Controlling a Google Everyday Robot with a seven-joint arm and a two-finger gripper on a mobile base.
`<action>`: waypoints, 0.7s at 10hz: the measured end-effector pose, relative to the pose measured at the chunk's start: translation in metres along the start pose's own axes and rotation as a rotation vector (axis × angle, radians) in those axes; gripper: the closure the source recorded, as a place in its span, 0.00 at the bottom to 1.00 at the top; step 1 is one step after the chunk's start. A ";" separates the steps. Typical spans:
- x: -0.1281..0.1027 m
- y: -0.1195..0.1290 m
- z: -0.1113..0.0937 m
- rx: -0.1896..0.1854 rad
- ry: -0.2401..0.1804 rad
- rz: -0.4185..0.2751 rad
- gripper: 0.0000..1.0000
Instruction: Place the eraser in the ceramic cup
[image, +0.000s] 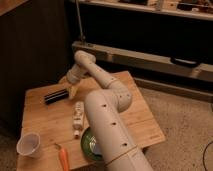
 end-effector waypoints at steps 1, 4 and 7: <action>0.002 0.001 0.005 -0.007 0.001 0.009 0.20; 0.009 0.005 0.011 -0.022 0.007 0.032 0.20; 0.013 0.006 0.012 -0.038 0.010 0.049 0.20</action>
